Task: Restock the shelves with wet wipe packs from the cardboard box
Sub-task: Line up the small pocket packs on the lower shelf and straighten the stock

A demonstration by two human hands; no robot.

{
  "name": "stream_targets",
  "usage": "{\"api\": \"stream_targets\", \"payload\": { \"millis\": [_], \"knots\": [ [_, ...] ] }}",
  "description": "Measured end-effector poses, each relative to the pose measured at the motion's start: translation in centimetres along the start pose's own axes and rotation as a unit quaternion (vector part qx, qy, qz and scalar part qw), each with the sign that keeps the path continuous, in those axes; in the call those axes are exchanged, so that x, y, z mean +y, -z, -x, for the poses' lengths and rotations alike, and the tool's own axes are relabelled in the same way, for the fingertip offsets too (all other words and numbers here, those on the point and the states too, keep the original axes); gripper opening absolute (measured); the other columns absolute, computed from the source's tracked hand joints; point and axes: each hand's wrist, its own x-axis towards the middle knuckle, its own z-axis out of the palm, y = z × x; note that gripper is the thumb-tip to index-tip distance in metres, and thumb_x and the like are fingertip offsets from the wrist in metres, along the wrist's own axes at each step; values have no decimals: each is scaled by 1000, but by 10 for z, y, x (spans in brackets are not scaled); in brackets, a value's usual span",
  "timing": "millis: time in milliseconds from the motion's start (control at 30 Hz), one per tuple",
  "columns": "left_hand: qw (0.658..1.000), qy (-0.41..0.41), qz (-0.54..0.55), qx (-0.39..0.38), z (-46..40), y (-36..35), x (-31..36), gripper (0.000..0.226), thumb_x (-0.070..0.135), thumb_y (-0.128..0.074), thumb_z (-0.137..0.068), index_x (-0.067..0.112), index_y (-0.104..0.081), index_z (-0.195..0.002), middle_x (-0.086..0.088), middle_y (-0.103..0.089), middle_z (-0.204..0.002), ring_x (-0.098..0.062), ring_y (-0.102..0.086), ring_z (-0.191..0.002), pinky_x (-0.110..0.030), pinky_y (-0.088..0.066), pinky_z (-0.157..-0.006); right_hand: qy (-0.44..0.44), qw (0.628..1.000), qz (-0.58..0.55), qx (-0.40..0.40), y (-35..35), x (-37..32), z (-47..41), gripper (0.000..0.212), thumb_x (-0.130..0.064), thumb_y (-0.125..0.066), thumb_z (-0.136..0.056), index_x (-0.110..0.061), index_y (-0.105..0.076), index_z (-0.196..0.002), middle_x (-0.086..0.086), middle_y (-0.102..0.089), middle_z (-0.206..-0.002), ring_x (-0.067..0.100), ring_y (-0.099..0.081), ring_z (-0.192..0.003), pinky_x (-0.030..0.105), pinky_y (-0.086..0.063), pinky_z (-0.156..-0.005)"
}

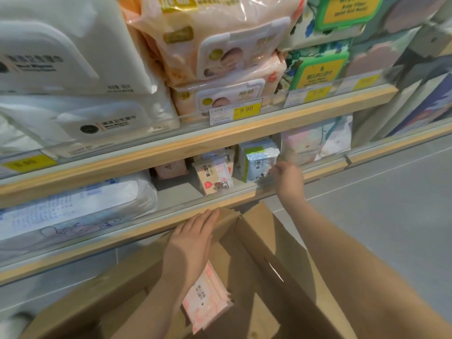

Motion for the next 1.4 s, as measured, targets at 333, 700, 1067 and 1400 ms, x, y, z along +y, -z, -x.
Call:
{"api": "stream_targets", "payload": {
  "millis": [333, 700, 1067, 1400],
  "knots": [
    [999, -1, -38, -32, 4, 24, 3, 69, 19, -76, -72, 15, -49, -135, -3, -58, -129, -22, -59, -114, -39, -49, -91, 84, 996, 2, -20, 48, -33, 41, 27, -18, -56, -92, -4, -63, -114, 11, -66, -101, 22, -61, -87, 22, -38, -72],
    [986, 124, -92, -59, 138, 58, -69, 81, 24, -82, -64, 15, -48, -136, -10, -53, -135, -28, -54, -121, -54, -34, -101, 181, 969, -15, -169, 26, -73, 192, 18, -17, -60, -89, -10, -65, -106, 3, -65, -101, 16, -60, -91, 17, -38, -74],
    [974, 196, -75, -83, 172, 46, -71, 97, 29, -76, -70, 17, -20, -149, -17, -26, -152, -33, -24, -140, -57, -23, -107, -4, 949, 60, -309, -59, -40, 250, 39, -34, -55, -92, -16, -52, -127, 4, -52, -122, 20, -55, -106, 27, -46, -85],
    [980, 175, -81, -55, 173, 38, -74, 97, 30, -75, -67, 16, -23, -148, -19, -30, -150, -34, -28, -138, -58, -22, -108, -71, 938, 108, -320, -95, -34, 256, 38, -24, -62, -88, -9, -50, -121, 6, -50, -120, 23, -54, -103, 23, -40, -71]
  ]
}}
